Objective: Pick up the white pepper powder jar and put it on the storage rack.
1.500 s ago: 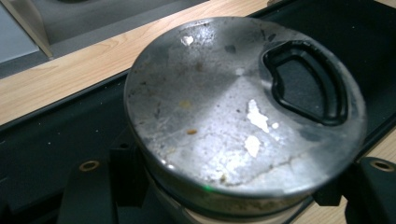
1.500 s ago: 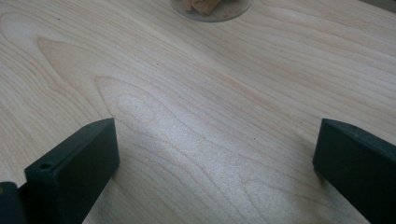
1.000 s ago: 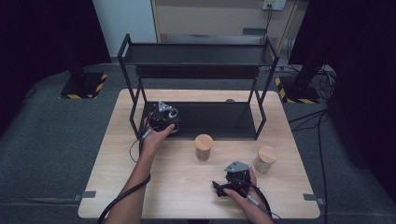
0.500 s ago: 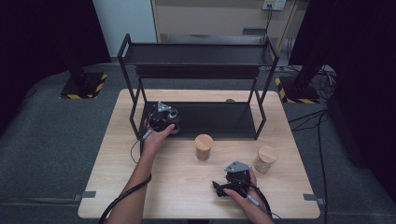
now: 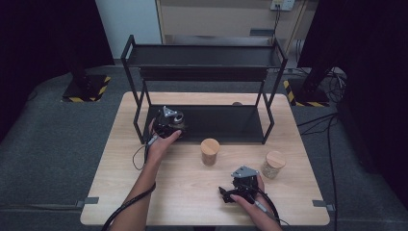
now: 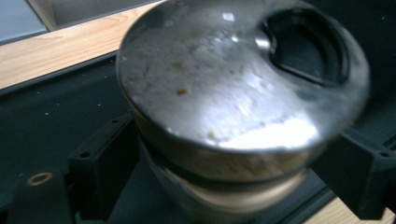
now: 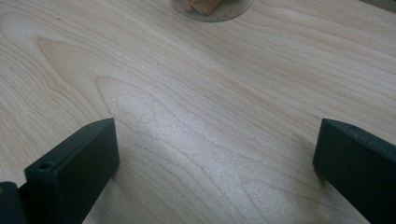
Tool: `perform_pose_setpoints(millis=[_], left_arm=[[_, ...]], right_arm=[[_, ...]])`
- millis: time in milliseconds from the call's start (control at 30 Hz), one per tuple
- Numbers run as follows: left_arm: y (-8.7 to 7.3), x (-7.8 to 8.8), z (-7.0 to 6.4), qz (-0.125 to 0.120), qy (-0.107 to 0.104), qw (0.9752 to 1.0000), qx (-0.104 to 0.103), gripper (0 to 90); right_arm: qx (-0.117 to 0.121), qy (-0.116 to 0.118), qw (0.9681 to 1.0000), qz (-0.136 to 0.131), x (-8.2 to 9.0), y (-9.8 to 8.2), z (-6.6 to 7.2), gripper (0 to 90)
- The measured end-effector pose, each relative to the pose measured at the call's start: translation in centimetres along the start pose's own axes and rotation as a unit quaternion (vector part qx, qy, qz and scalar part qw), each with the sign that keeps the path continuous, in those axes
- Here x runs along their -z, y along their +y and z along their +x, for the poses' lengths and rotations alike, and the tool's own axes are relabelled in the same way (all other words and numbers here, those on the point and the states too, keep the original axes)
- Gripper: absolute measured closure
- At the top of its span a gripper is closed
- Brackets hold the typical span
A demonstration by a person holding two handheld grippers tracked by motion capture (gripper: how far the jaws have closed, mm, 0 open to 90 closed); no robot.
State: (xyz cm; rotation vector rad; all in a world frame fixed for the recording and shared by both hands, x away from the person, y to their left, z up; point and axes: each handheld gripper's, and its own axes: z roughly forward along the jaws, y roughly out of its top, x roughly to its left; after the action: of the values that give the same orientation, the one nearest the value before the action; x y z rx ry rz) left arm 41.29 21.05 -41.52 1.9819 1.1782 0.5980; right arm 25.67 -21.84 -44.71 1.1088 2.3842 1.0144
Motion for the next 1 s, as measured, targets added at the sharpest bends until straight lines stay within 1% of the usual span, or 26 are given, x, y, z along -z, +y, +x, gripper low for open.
perform_pose_setpoints(millis=[100,167,233,400,433,800,867,933,1000], left_arm=[[-0.2,0.5,-0.2,-0.004,0.001,1.0,0.002,8.6],[-0.2,0.8,-0.5,-0.004,0.007,1.0,-0.003,8.0],[-0.2,1.1,-0.7,-0.001,0.008,0.9999,-0.009,7.9],[-0.7,1.9,-1.1,-0.003,0.013,0.9999,-0.004,7.6],[-0.8,2.1,-1.3,-0.002,0.016,0.9998,-0.006,7.4],[-1.9,3.7,-2.7,-0.009,0.019,0.9998,-0.008,7.4],[-2.1,4.0,-2.8,-0.009,0.019,0.9997,-0.012,7.4],[-2.4,4.4,-2.9,-0.012,0.016,0.9998,-0.01,7.4],[-2.6,4.8,-3.2,-0.014,0.016,0.9997,-0.015,7.4]], right_arm=[[0.0,0.0,1.0,0.0,0.0,0.0,0.0,0.5],[0.0,0.0,1.0,0.0,0.0,0.0,0.0,0.5],[0.0,0.0,1.0,0.0,0.0,0.0,0.0,0.5],[0.0,0.0,1.0,0.0,0.0,0.0,0.0,0.5],[0.0,0.0,1.0,0.0,0.0,0.0,0.0,0.5],[0.0,0.0,1.0,0.0,0.0,0.0,0.0,0.5],[0.0,0.0,1.0,0.0,0.0,0.0,0.0,0.5],[0.0,0.0,1.0,0.0,0.0,0.0,0.0,0.5],[0.0,0.0,1.0,0.0,0.0,0.0,0.0,0.5]])
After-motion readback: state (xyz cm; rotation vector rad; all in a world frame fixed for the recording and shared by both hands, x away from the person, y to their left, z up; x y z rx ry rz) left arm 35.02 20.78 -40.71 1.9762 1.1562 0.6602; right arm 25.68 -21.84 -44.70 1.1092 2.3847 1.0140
